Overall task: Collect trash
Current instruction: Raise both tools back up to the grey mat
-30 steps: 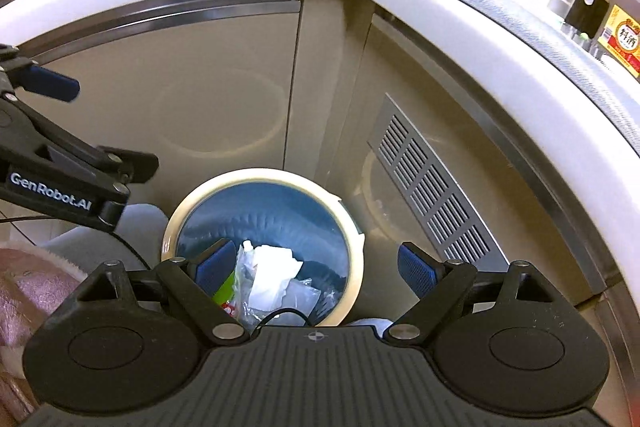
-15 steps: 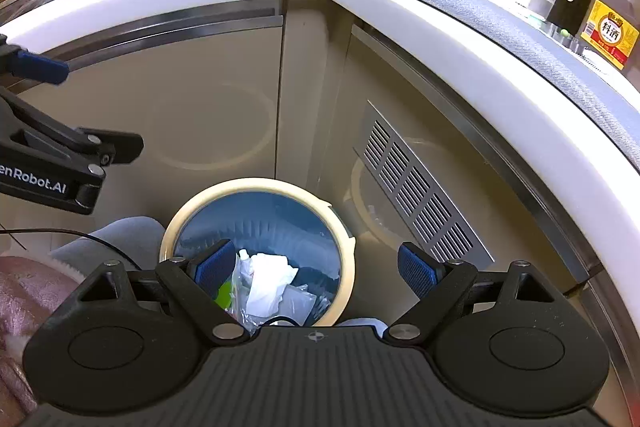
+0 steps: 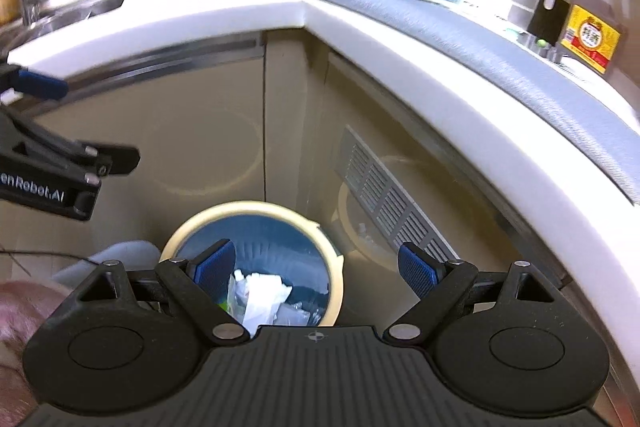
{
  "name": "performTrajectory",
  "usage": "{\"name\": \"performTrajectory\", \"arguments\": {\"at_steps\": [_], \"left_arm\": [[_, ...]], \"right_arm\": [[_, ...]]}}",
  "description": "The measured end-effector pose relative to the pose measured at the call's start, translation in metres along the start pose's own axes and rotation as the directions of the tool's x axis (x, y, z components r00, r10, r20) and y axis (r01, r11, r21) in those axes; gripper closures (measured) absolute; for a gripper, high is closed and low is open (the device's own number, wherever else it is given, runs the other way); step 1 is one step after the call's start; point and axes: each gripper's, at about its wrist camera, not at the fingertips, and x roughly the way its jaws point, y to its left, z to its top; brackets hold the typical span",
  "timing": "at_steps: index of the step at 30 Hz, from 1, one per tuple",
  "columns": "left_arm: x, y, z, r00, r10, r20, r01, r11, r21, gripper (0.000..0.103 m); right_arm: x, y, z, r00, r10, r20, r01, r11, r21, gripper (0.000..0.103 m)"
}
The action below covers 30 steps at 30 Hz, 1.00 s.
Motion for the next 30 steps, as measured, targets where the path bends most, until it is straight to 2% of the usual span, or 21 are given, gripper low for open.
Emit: {"name": "performTrajectory", "arguments": {"at_steps": [4,12,21,23,27,30], "left_arm": [[-0.002,-0.001,0.007,1.000,-0.005,0.006,0.005,1.000,0.001,0.000],[-0.001,-0.004,0.033,0.998,-0.058,0.011,0.058,0.998,-0.003,0.000],[0.001,-0.005,0.070,0.996,-0.068,0.065,0.067,0.998,0.016,0.000],[0.004,-0.006,0.082,0.995,-0.070,0.072,0.068,0.997,0.024,0.000],[0.015,-0.010,0.110,0.994,-0.062,0.090,0.059,0.998,0.038,0.000],[0.023,-0.013,0.130,0.991,-0.090,0.098,0.087,0.996,0.031,0.000]], "right_arm": [[-0.008,-0.010,0.009,0.999,0.005,0.034,-0.006,0.999,0.039,0.012],[-0.024,-0.033,0.026,0.994,-0.008,0.111,-0.001,0.996,0.084,0.010],[-0.029,-0.064,0.046,0.986,-0.038,0.163,0.015,0.990,0.143,0.009],[-0.028,-0.073,0.051,0.982,-0.057,0.183,0.030,0.989,0.148,0.009],[-0.021,-0.096,0.067,0.965,-0.145,0.220,0.102,0.976,0.195,0.009],[-0.011,-0.119,0.081,0.951,-0.199,0.235,0.135,0.956,0.262,0.009]]}}
